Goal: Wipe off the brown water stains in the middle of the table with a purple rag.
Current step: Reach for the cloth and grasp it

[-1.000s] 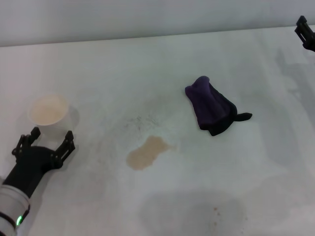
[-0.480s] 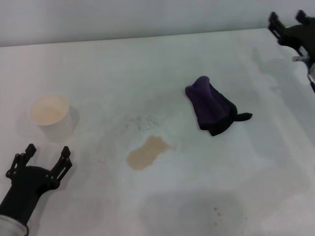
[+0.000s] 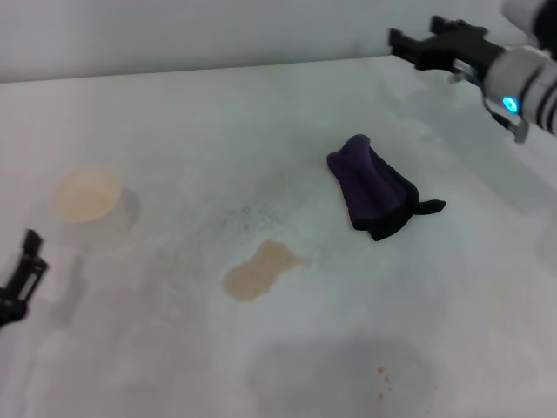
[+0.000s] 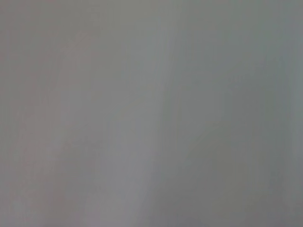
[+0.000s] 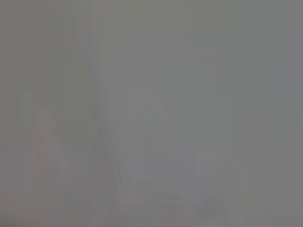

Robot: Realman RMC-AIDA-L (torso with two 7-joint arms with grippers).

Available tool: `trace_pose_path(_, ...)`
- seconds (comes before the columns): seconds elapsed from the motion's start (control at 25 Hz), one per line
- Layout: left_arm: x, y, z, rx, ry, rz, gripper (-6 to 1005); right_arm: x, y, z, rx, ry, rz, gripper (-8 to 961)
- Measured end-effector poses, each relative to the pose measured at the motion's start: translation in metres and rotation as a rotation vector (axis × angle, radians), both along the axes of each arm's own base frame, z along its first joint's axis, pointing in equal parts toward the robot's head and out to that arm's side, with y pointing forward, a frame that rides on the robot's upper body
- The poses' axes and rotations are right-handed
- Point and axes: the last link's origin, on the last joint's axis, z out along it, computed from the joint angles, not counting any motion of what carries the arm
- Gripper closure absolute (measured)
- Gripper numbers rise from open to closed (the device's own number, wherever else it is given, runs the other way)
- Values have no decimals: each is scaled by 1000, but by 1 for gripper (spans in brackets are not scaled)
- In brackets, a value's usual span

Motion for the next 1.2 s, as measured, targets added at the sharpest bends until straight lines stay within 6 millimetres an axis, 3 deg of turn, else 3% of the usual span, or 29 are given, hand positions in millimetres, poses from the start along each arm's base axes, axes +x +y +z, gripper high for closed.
trace_pose_path(0.24, -13, 21, 16, 57, 40, 47, 111, -22, 13, 1, -151, -48, -26, 172)
trace_pose_path(0.56, -15, 48, 27, 83, 87, 49, 112, -55, 14, 4, -445, -172, -80, 174)
trace_pose_path(0.96, -25, 76, 40, 144, 71, 160, 112, -105, -34, 5, -538, -444, -101, 174)
trace_pose_path(1.2, -24, 80, 43, 156, 65, 167, 111, -97, -44, -5, -573, -416, -169, 175)
